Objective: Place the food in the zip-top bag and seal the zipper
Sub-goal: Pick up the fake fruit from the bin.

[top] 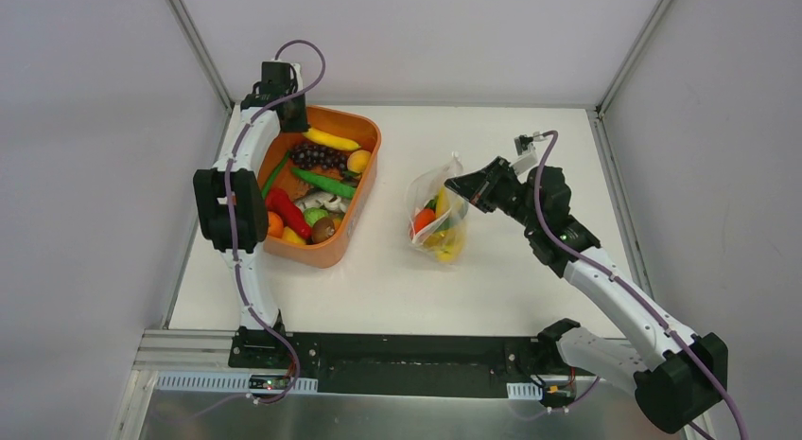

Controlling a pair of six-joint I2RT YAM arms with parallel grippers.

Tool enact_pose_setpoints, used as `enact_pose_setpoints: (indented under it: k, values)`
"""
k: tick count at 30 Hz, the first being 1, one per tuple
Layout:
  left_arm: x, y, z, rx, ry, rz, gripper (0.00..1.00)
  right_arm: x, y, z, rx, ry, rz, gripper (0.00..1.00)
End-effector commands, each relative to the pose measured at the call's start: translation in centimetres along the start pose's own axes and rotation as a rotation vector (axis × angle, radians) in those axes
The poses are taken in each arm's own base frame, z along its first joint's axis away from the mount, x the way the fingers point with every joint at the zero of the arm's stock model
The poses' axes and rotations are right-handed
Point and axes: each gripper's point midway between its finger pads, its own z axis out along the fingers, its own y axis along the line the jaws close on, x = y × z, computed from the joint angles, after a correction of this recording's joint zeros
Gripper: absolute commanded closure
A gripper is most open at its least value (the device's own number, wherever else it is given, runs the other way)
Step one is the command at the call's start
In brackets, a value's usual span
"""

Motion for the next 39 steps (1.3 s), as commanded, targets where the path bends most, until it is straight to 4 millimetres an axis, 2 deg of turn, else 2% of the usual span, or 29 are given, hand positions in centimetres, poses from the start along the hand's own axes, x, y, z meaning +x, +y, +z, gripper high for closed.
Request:
enact_pose_setpoints:
  k: [1, 3, 4, 8, 15, 23, 24, 26, 28, 31, 36, 39]
  values:
    - [-1.2, 0.2, -0.9, 0.003, -0.023, -0.037, 0.87, -1.1, 2.3, -1.0, -0.077, -0.043, -0.009, 1.0]
    - [-1.1, 0.5, -1.2, -0.014, -0.029, -0.046, 0.98, -1.1, 2.3, -1.0, -0.078, -0.044, -0.008, 1.0]
    - [-1.3, 0.5, -1.8, -0.016, -0.04, -0.052, 1.0, -1.1, 2.3, -1.0, -0.079, -0.043, -0.008, 1.0]
    - [-1.0, -0.6, -4.4, 0.04, -0.097, -0.114, 1.0, -1.1, 2.2, -0.9, -0.075, -0.043, -0.007, 1.0]
    - [-0.1, -2.7, -10.6, 0.166, -0.276, -0.231, 1.0, -1.0, 1.8, -0.6, -0.067, -0.039, -0.004, 1.0]
    - [2.2, -3.1, -16.7, 0.151, -0.337, -0.223, 1.0, -1.0, 1.6, -0.1, -0.063, -0.037, -0.005, 1.0]
    - [2.5, -3.6, -17.3, 0.165, -0.348, -0.236, 1.0, -1.1, 1.6, -0.1, -0.061, -0.04, -0.005, 1.0]
    - [2.4, -5.8, -19.4, 0.254, -0.443, -0.246, 1.0, -1.2, 1.3, 0.1, -0.052, -0.047, -0.002, 1.0]
    - [2.0, -8.2, -22.2, 0.314, -0.546, -0.203, 1.0, -1.3, 1.1, 0.4, -0.042, -0.054, 0.004, 1.0]
    - [2.3, -11.6, -25.5, 0.397, -0.6, -0.11, 1.0, -1.6, 1.0, 0.7, -0.039, -0.068, 0.016, 1.0]
    - [2.6, -12.8, -29.1, 0.416, -0.702, -0.014, 1.0, -1.8, 1.0, 0.7, -0.039, -0.075, 0.018, 1.0]
    - [3.2, -14.1, -30.0, 0.475, -0.801, 0.082, 1.0, -1.7, 0.8, 0.8, -0.035, -0.077, 0.024, 1.0]
